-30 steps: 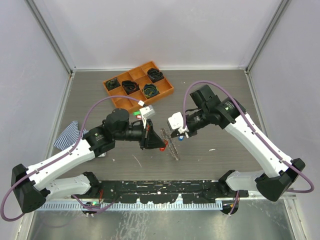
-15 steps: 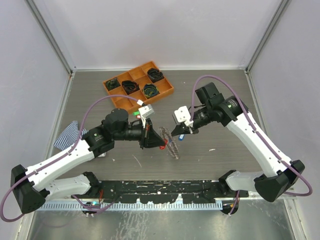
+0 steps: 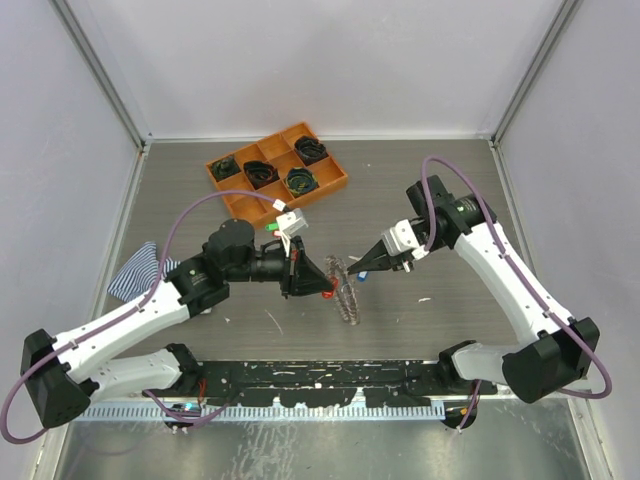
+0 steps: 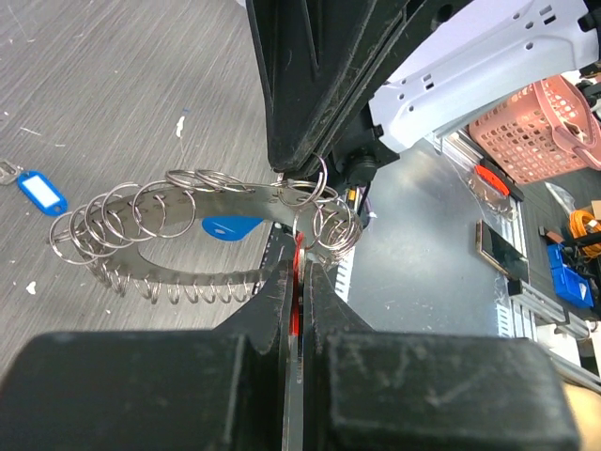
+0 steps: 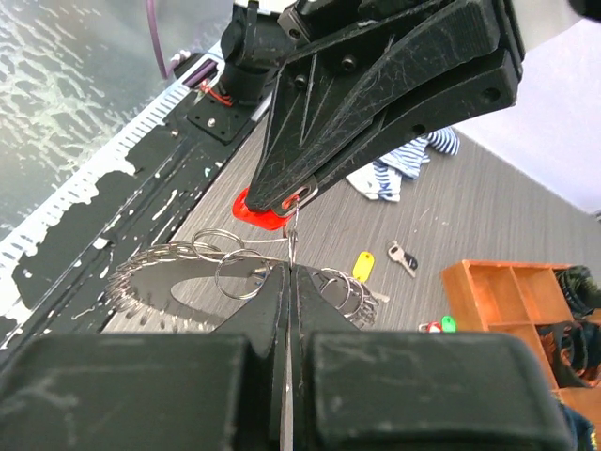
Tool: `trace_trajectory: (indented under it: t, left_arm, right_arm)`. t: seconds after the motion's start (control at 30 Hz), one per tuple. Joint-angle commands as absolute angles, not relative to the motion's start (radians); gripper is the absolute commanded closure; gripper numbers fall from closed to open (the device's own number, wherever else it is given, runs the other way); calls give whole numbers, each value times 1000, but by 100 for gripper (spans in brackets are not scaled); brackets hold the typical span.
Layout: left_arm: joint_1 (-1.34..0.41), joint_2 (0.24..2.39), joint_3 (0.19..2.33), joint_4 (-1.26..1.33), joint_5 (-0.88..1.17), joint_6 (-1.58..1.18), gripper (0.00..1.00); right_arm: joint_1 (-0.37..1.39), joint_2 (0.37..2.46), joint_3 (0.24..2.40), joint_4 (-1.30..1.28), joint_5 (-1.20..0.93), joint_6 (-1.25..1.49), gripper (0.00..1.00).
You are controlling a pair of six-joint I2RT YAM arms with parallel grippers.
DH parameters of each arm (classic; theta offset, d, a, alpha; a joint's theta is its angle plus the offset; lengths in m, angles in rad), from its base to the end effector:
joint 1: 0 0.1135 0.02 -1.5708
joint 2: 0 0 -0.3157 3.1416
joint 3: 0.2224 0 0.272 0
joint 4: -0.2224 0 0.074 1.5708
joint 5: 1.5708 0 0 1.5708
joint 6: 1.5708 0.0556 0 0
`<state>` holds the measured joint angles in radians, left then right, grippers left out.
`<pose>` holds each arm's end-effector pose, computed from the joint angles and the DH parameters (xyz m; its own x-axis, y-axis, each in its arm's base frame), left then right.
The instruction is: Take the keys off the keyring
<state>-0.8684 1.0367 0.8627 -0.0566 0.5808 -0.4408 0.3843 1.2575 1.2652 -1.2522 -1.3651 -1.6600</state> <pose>0.1371 -0.2092 0.3709 -0.5531 0.1013 -0.8270 0.8262 0.1942 -0.5288 0.1788 0.1310 0.3950 0.4442 -0.0398 -0.8950 -0.8419 -0.3601 -0.4019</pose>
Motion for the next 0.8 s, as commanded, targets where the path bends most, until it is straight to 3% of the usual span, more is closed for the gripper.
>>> trace_trajectory:
  t: [0.0,0.27,0.77]
  left_arm:
    - [-863,994,840,-70,620,-439,100]
    - [-867,1039,825,-48,620,-436,100]
    - [-867,1070,790,140,638,-454,100]
  right_arm:
    - [334,1257,1260,-1366,-1501,-1874,99]
    - [319,1263,1243,-1460,-1555,-2026,99]
    - [318,1275,1215,-1384,-1546,-1875,99]
